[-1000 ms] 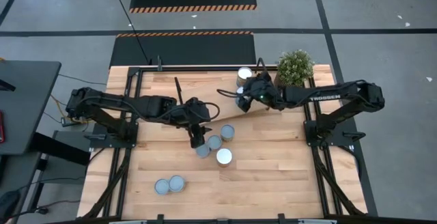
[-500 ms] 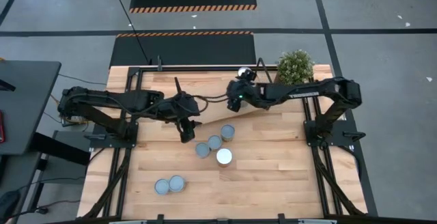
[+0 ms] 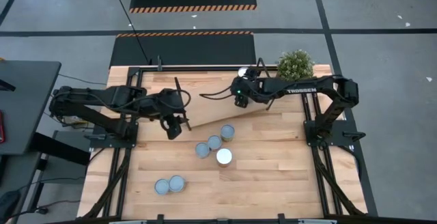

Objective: Pick and place cans onto a shelf
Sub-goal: Put the blue can on the shelf, then put the white can on the shelf

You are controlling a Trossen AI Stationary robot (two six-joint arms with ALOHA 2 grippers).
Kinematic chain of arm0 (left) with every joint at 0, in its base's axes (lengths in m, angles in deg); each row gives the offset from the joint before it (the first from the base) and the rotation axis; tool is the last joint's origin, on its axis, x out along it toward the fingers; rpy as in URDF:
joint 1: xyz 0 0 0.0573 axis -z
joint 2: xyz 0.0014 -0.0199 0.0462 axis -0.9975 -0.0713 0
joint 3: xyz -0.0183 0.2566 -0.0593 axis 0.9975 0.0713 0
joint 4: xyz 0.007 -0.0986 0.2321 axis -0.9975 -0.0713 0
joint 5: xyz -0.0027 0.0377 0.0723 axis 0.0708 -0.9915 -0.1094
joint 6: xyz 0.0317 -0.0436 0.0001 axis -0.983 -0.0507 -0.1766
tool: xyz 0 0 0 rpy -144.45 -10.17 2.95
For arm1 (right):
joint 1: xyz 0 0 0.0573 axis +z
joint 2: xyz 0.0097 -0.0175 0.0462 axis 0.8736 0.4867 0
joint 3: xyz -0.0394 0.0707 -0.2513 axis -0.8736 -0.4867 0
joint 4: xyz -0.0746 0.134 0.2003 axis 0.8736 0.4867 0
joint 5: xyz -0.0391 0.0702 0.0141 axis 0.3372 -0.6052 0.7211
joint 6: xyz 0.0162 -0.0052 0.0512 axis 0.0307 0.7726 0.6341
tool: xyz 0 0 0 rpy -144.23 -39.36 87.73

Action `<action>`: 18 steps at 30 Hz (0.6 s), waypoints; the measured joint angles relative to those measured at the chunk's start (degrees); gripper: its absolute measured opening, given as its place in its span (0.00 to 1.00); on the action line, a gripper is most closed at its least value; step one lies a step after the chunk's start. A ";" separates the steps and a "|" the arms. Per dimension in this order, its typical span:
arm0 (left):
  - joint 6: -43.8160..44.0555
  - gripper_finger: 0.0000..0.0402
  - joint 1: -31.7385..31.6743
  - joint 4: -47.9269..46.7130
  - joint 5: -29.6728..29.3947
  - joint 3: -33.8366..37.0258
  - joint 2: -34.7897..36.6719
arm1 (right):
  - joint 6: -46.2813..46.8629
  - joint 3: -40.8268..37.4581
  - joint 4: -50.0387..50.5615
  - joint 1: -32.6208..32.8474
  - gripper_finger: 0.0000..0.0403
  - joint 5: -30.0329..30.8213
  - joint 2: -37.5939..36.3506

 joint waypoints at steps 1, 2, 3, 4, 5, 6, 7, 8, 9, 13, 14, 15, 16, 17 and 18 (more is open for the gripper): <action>0.13 0.43 0.02 0.45 0.02 0.00 0.19 | -0.15 0.00 0.19 -0.37 0.96 -0.03 -0.28; 0.39 0.43 0.02 1.17 0.04 0.00 0.33 | -0.29 -0.01 0.65 -0.61 0.96 -0.01 -0.60; 0.89 0.43 0.10 1.26 0.32 0.00 0.53 | -0.43 0.12 0.73 -0.77 0.96 0.04 -0.82; 1.45 0.43 0.30 1.19 0.83 0.00 0.62 | -0.54 0.48 0.90 -0.84 0.96 0.04 -1.07; 1.75 0.43 0.43 1.50 1.39 0.00 0.72 | -0.60 0.52 1.05 -0.82 0.96 -0.02 -1.46; 1.89 0.43 0.54 2.11 1.94 0.00 0.85 | -0.70 0.52 0.75 -0.58 0.96 0.02 -1.82; 1.92 0.43 0.70 2.56 2.39 -0.02 0.87 | -0.85 0.54 -0.31 -0.27 0.96 -0.13 -2.23; 1.98 0.43 0.96 2.49 3.13 -0.01 0.80 | -1.17 0.58 -1.02 0.01 0.95 -0.33 -2.60; 2.52 0.43 1.22 2.46 4.08 0.00 0.78 | -1.55 0.59 -1.54 0.30 0.95 -0.48 -3.12; 4.72 0.43 1.66 2.51 7.96 0.00 0.67 | -2.35 0.63 -4.68 2.32 0.93 -4.25 -5.90; 5.42 0.43 1.86 2.39 8.52 0.00 0.61 | -2.27 0.63 -5.63 3.08 0.93 -5.94 -6.47; 6.02 0.43 2.12 2.07 8.72 0.00 0.57 | -2.17 0.66 -6.62 3.65 0.93 -8.59 -6.98; 6.40 0.43 2.42 1.76 8.62 0.00 0.57 | -2.11 0.66 -7.07 4.35 0.93 -11.26 -7.42; 7.21 0.43 2.73 1.56 8.13 0.00 0.58 | -1.56 0.66 -7.77 5.09 0.92 -13.78 -7.79; 7.82 0.44 3.07 1.12 7.09 0.00 0.58 | -0.75 0.65 -8.85 5.71 0.93 -16.76 -8.02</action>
